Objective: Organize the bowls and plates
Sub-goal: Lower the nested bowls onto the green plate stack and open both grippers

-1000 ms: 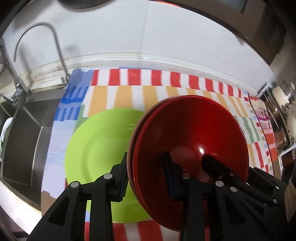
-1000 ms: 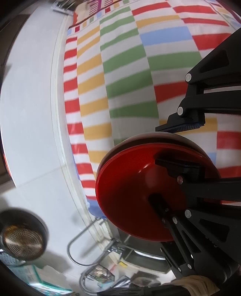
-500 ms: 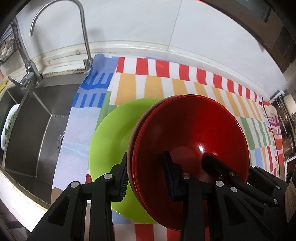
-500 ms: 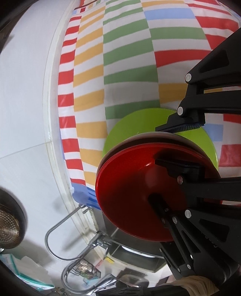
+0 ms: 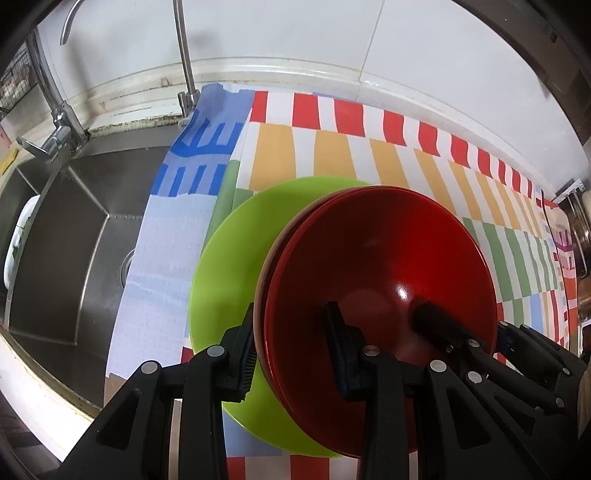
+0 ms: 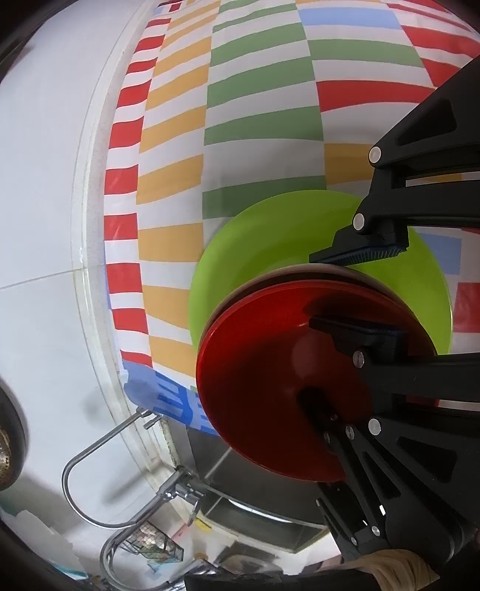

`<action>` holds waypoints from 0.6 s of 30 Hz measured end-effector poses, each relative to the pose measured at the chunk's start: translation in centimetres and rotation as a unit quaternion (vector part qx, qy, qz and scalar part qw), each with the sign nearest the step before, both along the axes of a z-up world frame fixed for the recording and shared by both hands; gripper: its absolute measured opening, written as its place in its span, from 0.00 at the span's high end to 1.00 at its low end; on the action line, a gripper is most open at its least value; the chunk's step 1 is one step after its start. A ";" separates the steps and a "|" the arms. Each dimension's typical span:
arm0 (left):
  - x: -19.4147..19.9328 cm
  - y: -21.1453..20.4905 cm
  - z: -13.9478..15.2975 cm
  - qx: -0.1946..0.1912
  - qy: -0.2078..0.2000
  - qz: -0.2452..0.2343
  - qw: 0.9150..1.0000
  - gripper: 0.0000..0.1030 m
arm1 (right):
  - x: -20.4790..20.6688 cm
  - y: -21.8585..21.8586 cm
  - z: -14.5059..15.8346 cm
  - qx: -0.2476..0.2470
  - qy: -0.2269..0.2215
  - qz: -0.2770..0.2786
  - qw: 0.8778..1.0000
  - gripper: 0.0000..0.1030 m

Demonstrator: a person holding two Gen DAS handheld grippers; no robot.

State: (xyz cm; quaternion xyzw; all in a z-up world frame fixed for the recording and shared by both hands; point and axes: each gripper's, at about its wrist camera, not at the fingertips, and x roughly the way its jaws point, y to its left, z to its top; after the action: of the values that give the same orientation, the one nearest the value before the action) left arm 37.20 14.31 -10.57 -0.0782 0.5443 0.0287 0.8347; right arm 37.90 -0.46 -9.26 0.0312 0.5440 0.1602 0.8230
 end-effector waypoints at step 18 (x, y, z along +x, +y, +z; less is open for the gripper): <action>-2.8 0.3 3.1 0.011 -0.080 -0.004 0.997 0.41 | -1.9 -1.9 3.2 0.013 -0.082 -0.036 0.996 0.50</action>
State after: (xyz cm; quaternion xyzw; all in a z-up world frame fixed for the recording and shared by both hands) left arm 34.37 14.65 -7.46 -0.0687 0.4762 0.0247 0.8763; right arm 36.02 -2.36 -6.10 0.0484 0.4713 0.1399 0.8694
